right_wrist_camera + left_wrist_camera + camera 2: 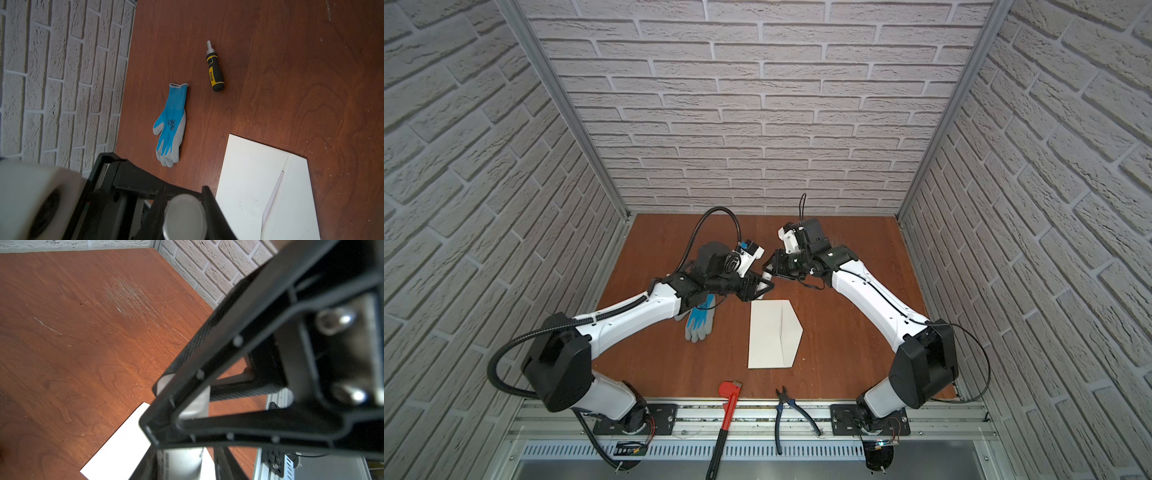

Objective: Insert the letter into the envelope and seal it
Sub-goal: 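Grasp the glue stick cap with the right gripper above the left gripper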

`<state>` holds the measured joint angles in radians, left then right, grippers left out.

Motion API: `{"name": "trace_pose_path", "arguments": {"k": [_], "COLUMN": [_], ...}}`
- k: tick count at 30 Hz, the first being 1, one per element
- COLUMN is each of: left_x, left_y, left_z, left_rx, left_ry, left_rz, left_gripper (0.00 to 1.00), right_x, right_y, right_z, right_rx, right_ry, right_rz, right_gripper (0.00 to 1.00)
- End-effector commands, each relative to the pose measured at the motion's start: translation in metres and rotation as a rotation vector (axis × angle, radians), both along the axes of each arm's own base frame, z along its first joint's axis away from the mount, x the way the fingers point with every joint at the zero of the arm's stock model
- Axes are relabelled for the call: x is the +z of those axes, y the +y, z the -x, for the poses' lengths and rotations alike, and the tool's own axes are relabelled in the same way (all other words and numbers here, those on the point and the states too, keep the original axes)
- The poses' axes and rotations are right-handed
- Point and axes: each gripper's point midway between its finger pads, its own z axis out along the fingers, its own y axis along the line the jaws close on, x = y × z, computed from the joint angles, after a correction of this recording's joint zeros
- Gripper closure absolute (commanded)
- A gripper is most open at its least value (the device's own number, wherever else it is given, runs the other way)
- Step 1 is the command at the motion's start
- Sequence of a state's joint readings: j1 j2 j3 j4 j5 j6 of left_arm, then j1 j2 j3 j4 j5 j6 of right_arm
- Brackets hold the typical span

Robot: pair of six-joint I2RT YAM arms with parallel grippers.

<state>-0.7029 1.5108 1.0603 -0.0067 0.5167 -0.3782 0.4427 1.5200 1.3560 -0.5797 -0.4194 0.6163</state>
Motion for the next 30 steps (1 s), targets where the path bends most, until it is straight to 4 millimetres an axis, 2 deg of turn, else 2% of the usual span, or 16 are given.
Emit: {"name": "trace_pose_path", "arguments": {"k": [1, 5, 13, 20, 22, 26, 30], "left_x": [0.034, 0.033, 0.027, 0.023, 0.023, 0.025, 0.027], "left_y": [-0.010, -0.011, -0.014, -0.017, -0.018, -0.017, -0.014], "left_z": [0.001, 0.004, 0.007, 0.009, 0.010, 0.009, 0.006], "left_rx": [-0.050, -0.068, -0.091, -0.111, -0.116, -0.107, -0.080], "left_ry": [-0.053, -0.034, -0.002, 0.011, 0.012, -0.002, -0.023], "left_rz": [0.103, 0.108, 0.090, 0.081, 0.082, 0.092, 0.101], "left_gripper": [0.60, 0.63, 0.62, 0.78, 0.84, 0.99, 1.00], "right_x": [0.026, 0.026, 0.028, 0.028, 0.031, 0.035, 0.038], "right_y": [0.001, -0.003, -0.006, -0.006, -0.005, -0.005, -0.007], "right_z": [0.005, 0.008, 0.010, 0.011, 0.011, 0.011, 0.011], "right_rx": [0.010, 0.009, 0.010, 0.010, 0.009, -0.001, -0.012], "right_ry": [-0.064, -0.065, -0.070, -0.069, -0.072, -0.073, -0.077], "right_rz": [-0.020, -0.004, 0.013, 0.012, 0.002, -0.011, -0.011], "right_gripper": [0.84, 0.84, 0.85, 0.85, 0.81, 0.66, 0.60]}}
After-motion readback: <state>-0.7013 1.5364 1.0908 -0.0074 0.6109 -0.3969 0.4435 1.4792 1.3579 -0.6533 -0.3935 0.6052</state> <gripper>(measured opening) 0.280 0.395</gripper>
